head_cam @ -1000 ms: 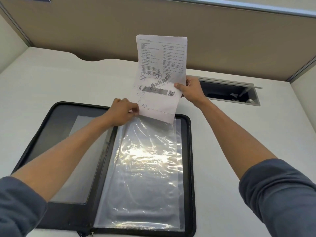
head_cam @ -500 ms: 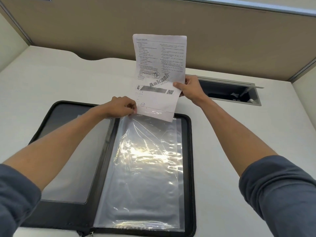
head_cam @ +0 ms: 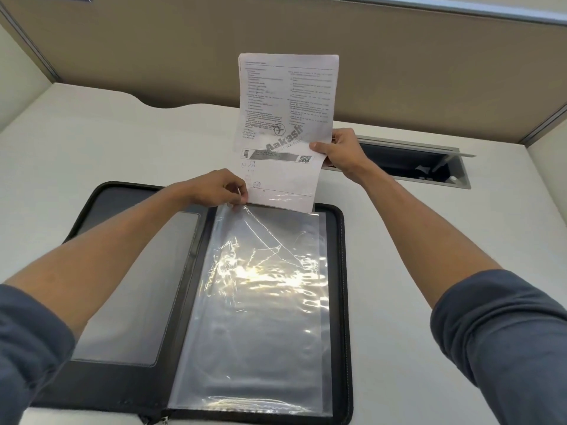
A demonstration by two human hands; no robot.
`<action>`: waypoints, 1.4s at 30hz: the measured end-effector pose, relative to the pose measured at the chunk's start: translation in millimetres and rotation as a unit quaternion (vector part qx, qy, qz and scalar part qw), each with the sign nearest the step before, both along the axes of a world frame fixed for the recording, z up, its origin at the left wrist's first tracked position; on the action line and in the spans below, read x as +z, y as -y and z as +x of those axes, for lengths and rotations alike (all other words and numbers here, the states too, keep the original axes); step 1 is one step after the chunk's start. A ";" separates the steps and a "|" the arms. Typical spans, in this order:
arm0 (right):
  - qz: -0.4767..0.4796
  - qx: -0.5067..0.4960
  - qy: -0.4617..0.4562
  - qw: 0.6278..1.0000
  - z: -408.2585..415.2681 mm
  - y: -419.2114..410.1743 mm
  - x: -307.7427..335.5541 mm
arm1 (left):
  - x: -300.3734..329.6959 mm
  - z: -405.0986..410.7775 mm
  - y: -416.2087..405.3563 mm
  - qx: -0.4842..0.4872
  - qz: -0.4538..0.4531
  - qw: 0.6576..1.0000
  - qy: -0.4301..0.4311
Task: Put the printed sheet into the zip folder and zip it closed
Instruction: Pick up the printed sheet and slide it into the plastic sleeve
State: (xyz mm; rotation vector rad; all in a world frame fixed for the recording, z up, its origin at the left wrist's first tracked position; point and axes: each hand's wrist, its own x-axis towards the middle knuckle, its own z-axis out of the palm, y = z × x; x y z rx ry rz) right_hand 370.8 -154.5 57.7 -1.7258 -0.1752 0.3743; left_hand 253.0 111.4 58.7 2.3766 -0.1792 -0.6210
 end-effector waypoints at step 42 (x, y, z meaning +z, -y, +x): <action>-0.095 0.117 -0.055 0.987 -60.9 4.4 -44.3 | -55.5 39.4 -4.6 0.448 -0.286 0.846 0.039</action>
